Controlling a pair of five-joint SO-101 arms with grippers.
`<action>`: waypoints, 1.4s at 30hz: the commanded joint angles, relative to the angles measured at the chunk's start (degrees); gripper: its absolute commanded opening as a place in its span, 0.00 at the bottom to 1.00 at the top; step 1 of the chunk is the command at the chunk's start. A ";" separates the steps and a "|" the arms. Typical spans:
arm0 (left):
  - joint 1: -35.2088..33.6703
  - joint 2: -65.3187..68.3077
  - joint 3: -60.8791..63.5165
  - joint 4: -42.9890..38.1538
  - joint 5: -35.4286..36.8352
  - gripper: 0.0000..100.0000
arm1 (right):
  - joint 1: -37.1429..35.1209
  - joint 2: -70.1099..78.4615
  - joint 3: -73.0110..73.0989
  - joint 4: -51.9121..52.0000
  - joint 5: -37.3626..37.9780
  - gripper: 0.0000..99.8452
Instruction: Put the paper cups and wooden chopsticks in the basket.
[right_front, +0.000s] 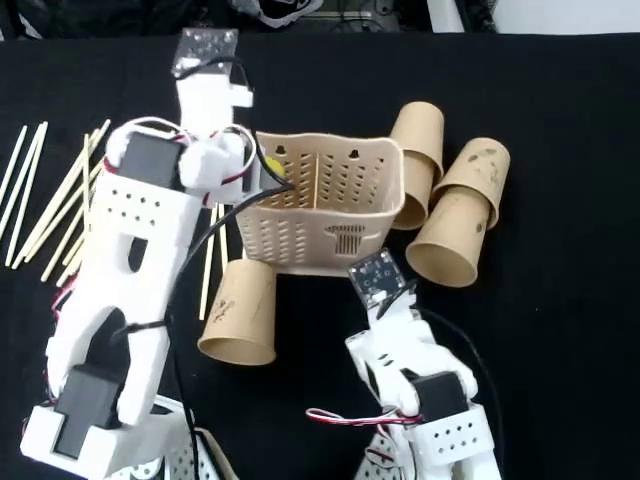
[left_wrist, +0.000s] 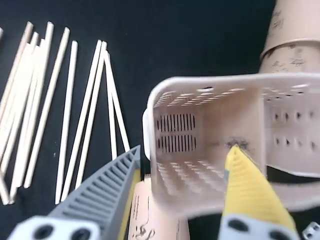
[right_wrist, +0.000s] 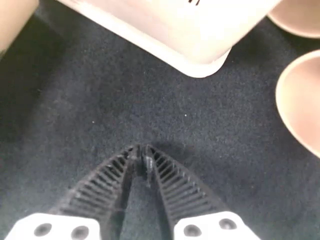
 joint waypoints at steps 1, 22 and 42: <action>-1.27 -0.88 -15.69 9.85 -2.02 0.27 | -0.44 -1.01 -0.22 0.26 0.18 0.01; -38.20 -33.93 26.86 10.11 -23.56 0.26 | -9.23 -0.48 -24.48 4.57 29.01 0.05; -43.65 -40.09 63.96 -11.34 -21.89 0.26 | -49.67 39.78 -39.96 -3.25 20.13 0.35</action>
